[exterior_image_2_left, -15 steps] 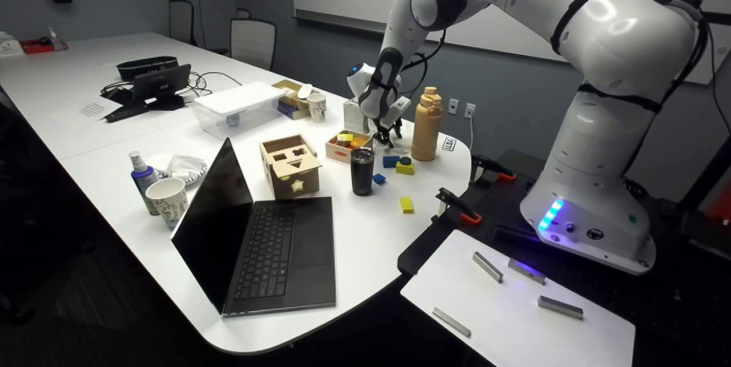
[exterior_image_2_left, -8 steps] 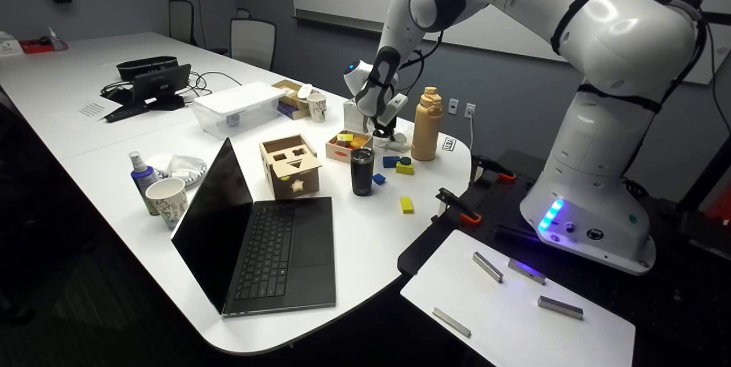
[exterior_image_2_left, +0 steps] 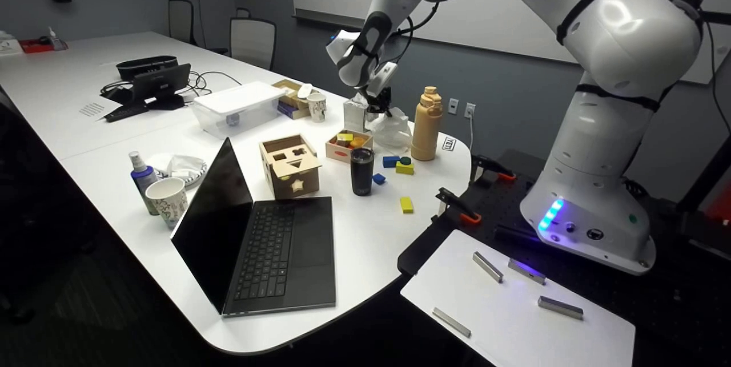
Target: Clean up when doing the task
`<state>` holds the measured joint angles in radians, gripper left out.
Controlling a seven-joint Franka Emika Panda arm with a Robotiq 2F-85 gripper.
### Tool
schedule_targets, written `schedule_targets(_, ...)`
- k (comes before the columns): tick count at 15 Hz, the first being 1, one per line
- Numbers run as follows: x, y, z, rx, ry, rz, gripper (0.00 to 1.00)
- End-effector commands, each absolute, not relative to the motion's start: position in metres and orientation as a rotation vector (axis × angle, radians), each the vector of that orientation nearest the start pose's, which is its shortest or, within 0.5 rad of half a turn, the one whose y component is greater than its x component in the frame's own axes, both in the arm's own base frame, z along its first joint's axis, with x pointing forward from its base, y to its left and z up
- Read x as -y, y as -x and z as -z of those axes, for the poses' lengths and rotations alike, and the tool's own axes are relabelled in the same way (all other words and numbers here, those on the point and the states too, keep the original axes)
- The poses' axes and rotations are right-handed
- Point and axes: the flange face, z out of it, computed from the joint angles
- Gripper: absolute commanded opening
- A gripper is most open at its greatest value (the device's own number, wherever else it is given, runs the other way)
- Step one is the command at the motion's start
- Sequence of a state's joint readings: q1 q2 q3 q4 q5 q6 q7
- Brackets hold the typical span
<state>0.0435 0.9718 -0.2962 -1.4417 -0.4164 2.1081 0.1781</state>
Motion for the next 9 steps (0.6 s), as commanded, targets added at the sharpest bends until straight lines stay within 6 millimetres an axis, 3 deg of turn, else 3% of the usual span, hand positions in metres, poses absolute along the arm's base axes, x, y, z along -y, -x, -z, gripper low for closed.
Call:
schedule_targets(1, 0.111, -0.666, -0.186, -0.058, -2.533, 0.408, 0.00)
schedule_targets(5, 0.041, -0.674, -0.243, -0.313, -2.648, 0.239, 0.00)
schedule_targets(9, -0.019, -0.666, -0.268, -0.549, -2.751, 0.150, 0.00)
